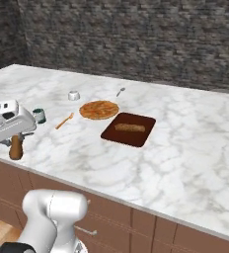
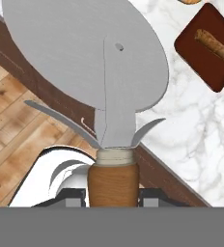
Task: Take the pizza cutter from the drawer on the left and place it on the dining counter for cutting.
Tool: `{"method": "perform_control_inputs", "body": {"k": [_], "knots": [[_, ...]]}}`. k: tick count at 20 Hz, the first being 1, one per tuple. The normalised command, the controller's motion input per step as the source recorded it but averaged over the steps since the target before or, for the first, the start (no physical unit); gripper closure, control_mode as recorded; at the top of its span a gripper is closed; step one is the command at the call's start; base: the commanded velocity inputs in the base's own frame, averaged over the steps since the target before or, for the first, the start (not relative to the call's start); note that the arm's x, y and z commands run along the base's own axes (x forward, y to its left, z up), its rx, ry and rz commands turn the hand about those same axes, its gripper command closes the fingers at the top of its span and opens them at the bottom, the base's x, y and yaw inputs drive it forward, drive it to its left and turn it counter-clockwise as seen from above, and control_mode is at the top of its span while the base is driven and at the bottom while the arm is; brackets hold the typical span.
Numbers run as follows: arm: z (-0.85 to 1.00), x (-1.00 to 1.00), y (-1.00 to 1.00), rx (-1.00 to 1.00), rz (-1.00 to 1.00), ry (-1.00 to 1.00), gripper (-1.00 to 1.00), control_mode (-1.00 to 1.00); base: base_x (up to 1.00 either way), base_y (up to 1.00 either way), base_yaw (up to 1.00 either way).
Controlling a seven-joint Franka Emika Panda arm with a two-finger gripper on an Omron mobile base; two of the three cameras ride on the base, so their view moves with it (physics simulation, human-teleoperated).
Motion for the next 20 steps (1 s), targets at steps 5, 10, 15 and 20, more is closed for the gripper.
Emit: {"method": "perform_control_inputs", "body": {"k": [5,10,15,20], "knots": [[0.0,0.0,0.0,0.0,0.0,0.0,1.0,1.0,0.64,0.0,0.0],[0.0,0.0,0.0,0.0,0.0,0.0,1.0,1.0,0.37,0.05,0.0],[0.0,0.0,0.0,0.0,0.0,0.0,1.0,1.0,0.01,0.01,0.0],[0.0,0.0,0.0,0.0,0.0,0.0,1.0,1.0,0.02,0.02,0.0]]}}
